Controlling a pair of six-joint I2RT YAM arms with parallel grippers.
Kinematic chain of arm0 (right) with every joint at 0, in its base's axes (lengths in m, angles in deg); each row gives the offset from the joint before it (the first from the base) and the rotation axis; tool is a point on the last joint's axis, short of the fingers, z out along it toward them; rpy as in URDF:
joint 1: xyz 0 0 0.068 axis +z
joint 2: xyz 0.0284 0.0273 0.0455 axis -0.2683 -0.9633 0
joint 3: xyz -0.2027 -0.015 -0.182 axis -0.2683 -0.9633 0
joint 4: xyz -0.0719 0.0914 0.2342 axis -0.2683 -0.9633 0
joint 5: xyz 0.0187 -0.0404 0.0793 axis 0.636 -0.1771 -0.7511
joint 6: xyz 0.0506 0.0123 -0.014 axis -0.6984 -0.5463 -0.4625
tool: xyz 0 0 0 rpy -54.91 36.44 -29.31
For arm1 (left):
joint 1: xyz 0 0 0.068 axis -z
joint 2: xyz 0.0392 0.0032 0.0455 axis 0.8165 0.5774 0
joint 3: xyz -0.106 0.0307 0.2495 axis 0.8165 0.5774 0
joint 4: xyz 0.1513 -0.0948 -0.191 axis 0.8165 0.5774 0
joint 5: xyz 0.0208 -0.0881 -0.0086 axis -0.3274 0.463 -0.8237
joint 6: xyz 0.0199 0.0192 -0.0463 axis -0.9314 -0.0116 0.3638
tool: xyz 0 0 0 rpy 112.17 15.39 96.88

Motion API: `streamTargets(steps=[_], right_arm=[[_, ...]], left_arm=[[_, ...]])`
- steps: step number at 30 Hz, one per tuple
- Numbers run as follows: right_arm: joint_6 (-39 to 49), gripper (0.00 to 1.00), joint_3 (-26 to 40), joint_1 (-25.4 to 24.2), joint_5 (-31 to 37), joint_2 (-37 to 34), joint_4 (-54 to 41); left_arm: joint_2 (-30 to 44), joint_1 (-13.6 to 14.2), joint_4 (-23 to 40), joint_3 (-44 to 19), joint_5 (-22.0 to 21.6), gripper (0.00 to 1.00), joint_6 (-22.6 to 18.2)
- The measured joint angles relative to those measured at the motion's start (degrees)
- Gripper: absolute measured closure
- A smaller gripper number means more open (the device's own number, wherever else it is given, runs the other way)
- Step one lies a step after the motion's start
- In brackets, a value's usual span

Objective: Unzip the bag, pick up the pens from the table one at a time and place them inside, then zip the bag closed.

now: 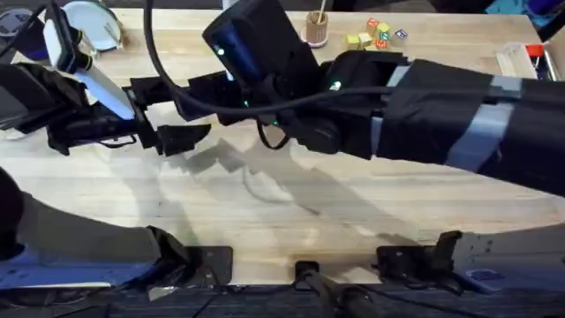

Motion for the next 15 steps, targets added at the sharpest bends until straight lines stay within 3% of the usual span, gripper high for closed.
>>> streamTargets(steps=[15], right_arm=[[0.0,0.005,0.1,0.0,1.1,-1.3,1.5]], left_arm=[[0.0,0.0,0.0,0.0,0.0,0.007,0.0]])
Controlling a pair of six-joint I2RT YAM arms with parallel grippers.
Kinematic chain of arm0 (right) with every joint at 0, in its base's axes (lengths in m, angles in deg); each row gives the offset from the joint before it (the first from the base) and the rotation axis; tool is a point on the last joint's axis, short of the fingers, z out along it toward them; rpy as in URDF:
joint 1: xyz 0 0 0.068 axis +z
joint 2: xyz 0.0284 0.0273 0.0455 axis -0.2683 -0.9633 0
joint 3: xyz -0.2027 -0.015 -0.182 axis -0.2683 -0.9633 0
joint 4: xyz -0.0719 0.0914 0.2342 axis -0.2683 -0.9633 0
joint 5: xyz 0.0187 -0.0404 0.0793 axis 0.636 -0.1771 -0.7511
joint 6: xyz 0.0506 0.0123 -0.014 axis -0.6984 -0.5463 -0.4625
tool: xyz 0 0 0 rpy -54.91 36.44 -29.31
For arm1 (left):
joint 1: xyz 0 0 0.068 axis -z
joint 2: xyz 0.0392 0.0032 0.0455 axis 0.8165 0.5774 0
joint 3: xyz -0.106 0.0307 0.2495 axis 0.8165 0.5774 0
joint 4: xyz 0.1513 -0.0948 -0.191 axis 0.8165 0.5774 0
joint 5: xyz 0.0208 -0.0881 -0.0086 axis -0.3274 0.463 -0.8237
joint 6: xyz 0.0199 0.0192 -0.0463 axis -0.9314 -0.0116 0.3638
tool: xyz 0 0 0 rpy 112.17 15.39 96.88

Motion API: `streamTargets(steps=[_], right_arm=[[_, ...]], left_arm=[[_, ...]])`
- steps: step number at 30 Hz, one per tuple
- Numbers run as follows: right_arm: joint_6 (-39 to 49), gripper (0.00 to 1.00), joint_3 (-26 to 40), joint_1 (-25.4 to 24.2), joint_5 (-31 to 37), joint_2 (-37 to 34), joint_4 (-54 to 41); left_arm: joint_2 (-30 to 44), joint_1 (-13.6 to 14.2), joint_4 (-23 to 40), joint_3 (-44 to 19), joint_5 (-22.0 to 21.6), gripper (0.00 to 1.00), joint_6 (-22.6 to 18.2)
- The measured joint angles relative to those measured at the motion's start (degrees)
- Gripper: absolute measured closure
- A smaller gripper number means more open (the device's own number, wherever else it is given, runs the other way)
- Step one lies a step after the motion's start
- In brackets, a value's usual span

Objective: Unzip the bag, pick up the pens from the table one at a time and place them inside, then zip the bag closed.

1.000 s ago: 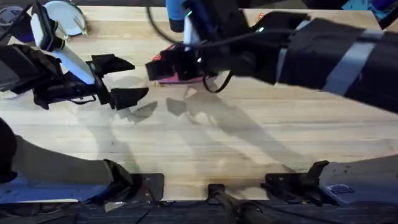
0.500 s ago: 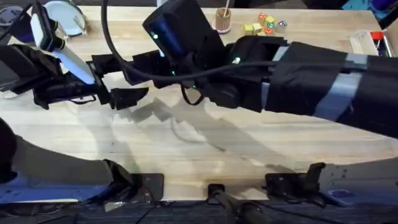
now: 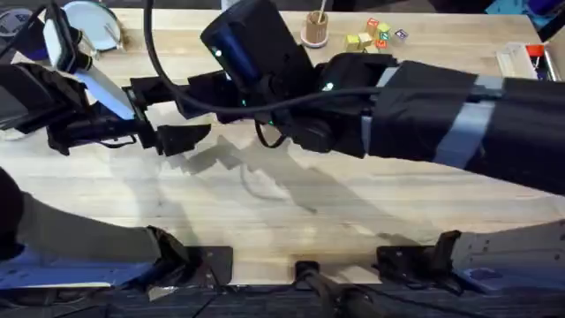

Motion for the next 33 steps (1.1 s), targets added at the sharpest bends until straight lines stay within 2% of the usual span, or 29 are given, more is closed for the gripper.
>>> streamTargets(steps=[26,33], right_arm=[[-0.2,0.004,0.2,-1.7,0.1,-10.8,8.5],[-0.2,0.006,4.0,-4.5,-1.9,-15.3,8.8]], left_arm=[[0.0,0.0,0.0,0.0,0.0,0.007,0.0],[0.0,0.0,0.0,0.0,0.0,0.007,0.0]])
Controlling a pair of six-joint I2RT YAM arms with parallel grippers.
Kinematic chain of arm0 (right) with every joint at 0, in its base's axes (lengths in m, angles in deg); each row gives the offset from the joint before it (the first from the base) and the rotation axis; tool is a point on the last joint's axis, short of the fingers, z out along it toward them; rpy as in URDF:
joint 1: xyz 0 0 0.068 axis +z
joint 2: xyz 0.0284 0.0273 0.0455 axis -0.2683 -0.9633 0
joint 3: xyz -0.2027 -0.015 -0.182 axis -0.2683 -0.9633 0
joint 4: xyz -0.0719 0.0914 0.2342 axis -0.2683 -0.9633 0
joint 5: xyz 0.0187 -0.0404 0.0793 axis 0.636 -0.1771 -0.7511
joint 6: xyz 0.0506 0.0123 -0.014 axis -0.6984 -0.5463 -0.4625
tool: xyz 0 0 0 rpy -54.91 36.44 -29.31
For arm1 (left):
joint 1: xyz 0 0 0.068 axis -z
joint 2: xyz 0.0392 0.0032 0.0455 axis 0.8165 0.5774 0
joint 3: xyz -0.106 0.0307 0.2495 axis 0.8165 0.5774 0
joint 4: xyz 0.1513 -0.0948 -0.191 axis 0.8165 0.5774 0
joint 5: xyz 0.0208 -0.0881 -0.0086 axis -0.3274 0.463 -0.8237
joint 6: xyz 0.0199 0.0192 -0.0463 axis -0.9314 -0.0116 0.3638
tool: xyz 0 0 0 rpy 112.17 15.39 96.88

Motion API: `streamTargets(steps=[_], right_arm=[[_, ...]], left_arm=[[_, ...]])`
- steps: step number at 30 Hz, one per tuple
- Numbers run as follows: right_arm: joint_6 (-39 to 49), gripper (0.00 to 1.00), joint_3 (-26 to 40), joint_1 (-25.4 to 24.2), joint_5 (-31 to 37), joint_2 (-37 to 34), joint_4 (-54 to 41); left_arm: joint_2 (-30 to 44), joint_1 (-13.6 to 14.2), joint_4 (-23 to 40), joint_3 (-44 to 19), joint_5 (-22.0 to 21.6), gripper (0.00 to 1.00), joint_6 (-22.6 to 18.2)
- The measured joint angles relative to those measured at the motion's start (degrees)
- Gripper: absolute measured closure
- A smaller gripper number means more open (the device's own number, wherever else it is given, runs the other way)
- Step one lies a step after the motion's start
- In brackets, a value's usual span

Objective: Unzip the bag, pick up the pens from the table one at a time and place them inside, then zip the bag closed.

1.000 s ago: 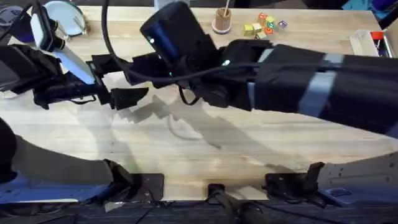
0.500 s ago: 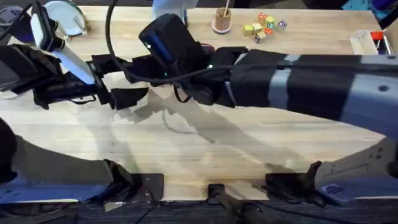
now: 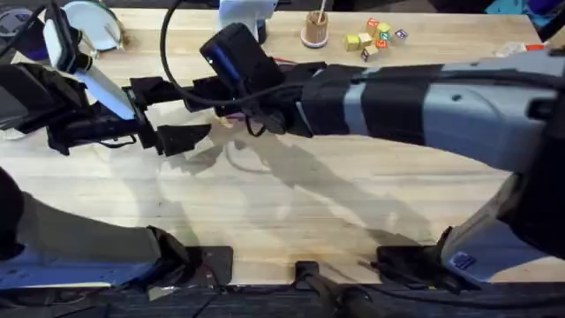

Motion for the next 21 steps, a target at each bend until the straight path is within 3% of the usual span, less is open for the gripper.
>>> streamTargets(steps=[3,12,21], right_arm=[[0.0,0.042,1.1,-0.6,-0.2,-1.3,0.0],[-0.8,0.292,1.6,-1.4,-0.1,-1.8,-0.9],[-3.7,0.468,1.7,-2.8,-2.8,-3.8,-1.0]], left_arm=[[0.0,0.0,0.0,0.0,0.0,0.007,0.0],[0.0,0.0,0.0,0.0,0.0,0.007,0.0],[0.0,0.0,0.0,0.0,0.0,0.007,0.0]])
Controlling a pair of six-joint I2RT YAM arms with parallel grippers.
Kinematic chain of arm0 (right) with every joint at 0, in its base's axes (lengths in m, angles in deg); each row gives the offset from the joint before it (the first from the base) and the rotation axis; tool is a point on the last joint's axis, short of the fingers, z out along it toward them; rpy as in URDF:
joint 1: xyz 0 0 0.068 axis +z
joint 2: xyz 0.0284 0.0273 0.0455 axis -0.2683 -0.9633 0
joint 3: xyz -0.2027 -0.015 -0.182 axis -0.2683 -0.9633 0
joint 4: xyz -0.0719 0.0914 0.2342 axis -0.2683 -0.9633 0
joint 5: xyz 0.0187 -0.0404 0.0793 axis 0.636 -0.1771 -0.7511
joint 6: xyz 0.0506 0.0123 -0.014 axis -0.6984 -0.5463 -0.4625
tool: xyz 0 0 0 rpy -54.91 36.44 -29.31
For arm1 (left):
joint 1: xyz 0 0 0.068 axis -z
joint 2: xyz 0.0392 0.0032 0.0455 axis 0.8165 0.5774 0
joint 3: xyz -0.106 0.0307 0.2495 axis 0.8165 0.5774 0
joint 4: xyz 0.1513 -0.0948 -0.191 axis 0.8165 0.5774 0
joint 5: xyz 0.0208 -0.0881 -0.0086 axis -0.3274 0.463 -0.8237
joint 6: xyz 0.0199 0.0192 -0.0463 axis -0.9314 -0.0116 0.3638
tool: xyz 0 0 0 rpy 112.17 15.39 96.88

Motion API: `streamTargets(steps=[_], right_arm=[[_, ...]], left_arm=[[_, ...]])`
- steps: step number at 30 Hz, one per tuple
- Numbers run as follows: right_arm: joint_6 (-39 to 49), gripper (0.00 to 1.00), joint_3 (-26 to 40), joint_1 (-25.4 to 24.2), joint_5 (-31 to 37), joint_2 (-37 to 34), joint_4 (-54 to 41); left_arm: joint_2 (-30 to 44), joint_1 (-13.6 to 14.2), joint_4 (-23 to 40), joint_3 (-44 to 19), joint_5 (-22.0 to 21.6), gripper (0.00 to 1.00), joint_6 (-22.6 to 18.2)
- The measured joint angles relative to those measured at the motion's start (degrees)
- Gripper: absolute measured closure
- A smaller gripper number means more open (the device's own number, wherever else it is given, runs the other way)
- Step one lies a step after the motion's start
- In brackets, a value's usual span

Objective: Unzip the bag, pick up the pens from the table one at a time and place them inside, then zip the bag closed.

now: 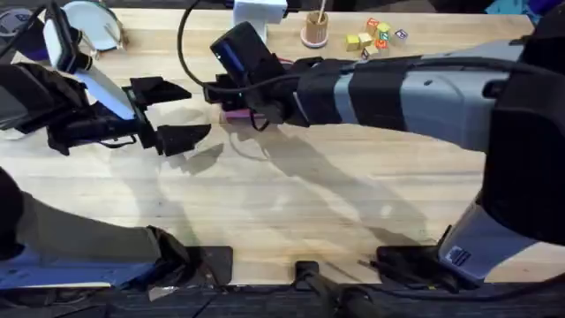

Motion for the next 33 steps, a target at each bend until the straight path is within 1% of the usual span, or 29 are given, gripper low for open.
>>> streamTargets(steps=[1,5,7,16,22,29,33], right_arm=[[-0.7,0.592,0.0,-0.5,-0.2,0.0,-0.1],[-1.1,0.769,0.0,-0.7,-0.6,0.0,-0.3],[-1.1,0.827,0.0,-0.7,-0.8,0.0,-0.5],[-1.3,0.872,0.2,-0.7,-1.1,0.0,-1.8],[-1.3,0.962,2.2,-0.7,-1.4,0.0,-7.0],[1.7,0.969,6.6,-0.7,-2.1,0.0,-14.7],[3.0,0.972,8.0,-0.6,-2.2,0.0,-17.0]], left_arm=[[0.0,0.0,0.0,0.0,0.0,0.008,0.0],[0.0,0.0,0.0,0.0,0.0,0.007,0.0],[0.0,0.0,0.0,0.0,0.0,0.007,0.0],[0.0,0.0,0.0,0.0,0.0,0.008,0.0],[0.0,0.0,0.0,0.0,0.0,0.007,0.0],[0.0,0.0,0.0,0.0,0.0,0.007,-0.1],[0.0,0.0,0.0,0.0,0.0,0.008,-0.1]])
